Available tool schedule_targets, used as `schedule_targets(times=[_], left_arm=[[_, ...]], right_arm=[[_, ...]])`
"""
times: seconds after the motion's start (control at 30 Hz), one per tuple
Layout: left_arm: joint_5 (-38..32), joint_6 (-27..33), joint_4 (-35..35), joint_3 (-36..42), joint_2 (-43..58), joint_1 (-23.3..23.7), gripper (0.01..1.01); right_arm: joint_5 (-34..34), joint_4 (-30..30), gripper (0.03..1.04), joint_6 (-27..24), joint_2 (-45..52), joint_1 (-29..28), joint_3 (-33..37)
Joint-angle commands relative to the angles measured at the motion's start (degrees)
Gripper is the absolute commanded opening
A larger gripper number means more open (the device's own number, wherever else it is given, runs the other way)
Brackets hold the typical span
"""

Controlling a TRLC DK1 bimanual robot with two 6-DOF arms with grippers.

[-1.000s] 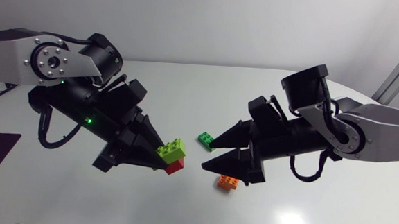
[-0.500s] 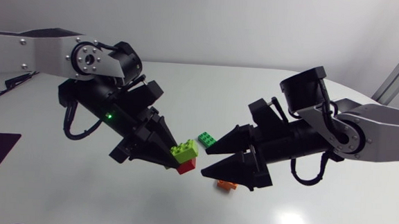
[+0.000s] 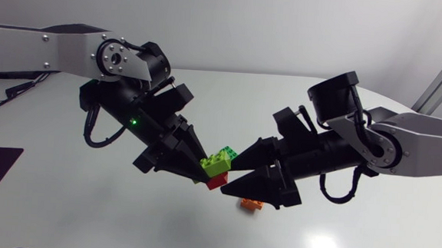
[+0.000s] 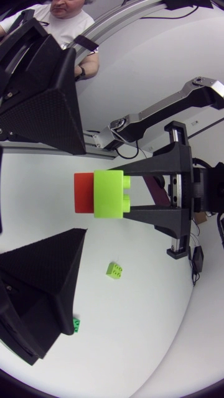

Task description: Separate the duplo bricks

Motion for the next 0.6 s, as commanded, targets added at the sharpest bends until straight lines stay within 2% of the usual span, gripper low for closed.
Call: schedule_targets(times=[0.0,0.07,0.23,0.37,0.57], left_arm=[[1.4,1.4,-1.0,1.5,1.2,-0.4,0.328],[1.9,1.4,-1.1,1.6,1.2,-0.5,0.328],[3.0,1.4,-2.2,2.8,2.0,-1.1,0.328],[3.8,1.4,-2.9,3.1,2.0,-2.1,0.326],[4.0,1.5,-3.8,3.7,2.1,-2.2,0.325]], right_arm=[[-0.9,-0.6,0.84,-0.4,1.3,0.5,1.2],[-1.1,-0.5,0.83,-0.4,1.4,0.6,1.3],[-1.7,-0.6,0.62,-1.0,1.3,0.9,1.1],[-1.8,-0.7,0.61,-1.1,0.9,0.8,1.0],[-2.2,-0.7,0.34,-1.2,-0.7,0.6,0.3]])
